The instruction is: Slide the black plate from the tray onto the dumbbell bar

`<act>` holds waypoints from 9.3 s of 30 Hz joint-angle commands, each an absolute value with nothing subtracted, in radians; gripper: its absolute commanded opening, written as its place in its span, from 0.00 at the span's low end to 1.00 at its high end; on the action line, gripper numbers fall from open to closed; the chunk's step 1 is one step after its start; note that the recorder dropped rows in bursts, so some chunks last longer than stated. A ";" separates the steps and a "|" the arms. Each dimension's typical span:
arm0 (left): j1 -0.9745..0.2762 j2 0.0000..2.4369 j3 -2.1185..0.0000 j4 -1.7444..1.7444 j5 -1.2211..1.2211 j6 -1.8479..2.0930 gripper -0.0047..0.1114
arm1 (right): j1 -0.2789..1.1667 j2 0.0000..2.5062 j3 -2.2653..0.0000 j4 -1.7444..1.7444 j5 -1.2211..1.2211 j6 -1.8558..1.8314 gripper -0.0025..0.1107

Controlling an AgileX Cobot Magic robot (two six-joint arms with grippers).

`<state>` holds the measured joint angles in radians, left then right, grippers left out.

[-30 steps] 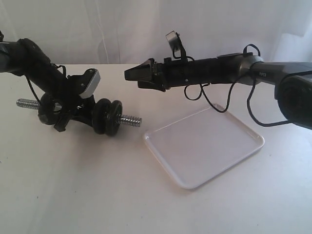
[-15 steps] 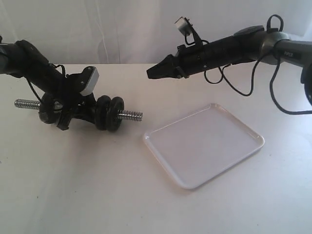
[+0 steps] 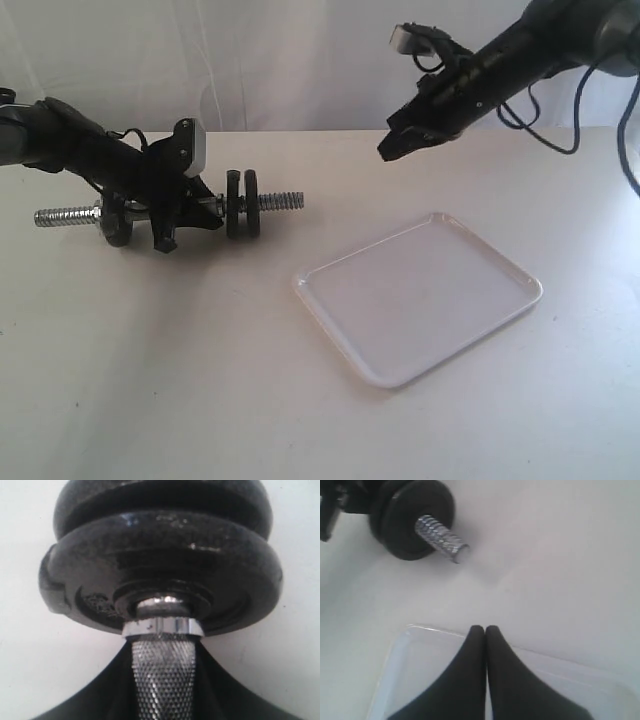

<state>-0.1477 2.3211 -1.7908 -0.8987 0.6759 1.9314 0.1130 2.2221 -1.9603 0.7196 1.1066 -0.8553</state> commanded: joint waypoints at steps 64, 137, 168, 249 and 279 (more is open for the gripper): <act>-0.153 2.240 -1.804 -1.360 0.724 1.857 0.04 | 0.110 0.000 -0.336 0.035 0.286 0.055 0.02; -0.492 2.242 -1.909 -1.599 0.146 1.628 0.04 | 0.110 0.000 0.000 0.059 0.153 0.137 0.02; -0.494 2.257 -1.864 -0.794 0.331 1.077 0.05 | 0.110 0.000 0.000 0.059 0.150 0.137 0.02; 0.037 1.137 -0.973 0.109 0.759 0.015 0.04 | 0.110 0.000 0.000 0.059 0.155 0.137 0.02; 0.034 0.000 -0.362 0.066 0.273 -0.281 0.04 | 0.110 0.000 0.000 0.059 0.157 0.137 0.02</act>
<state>0.0361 0.0085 -0.3675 0.0823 0.2363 -0.2007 0.1112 0.0045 -0.0054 0.0542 0.1586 0.1345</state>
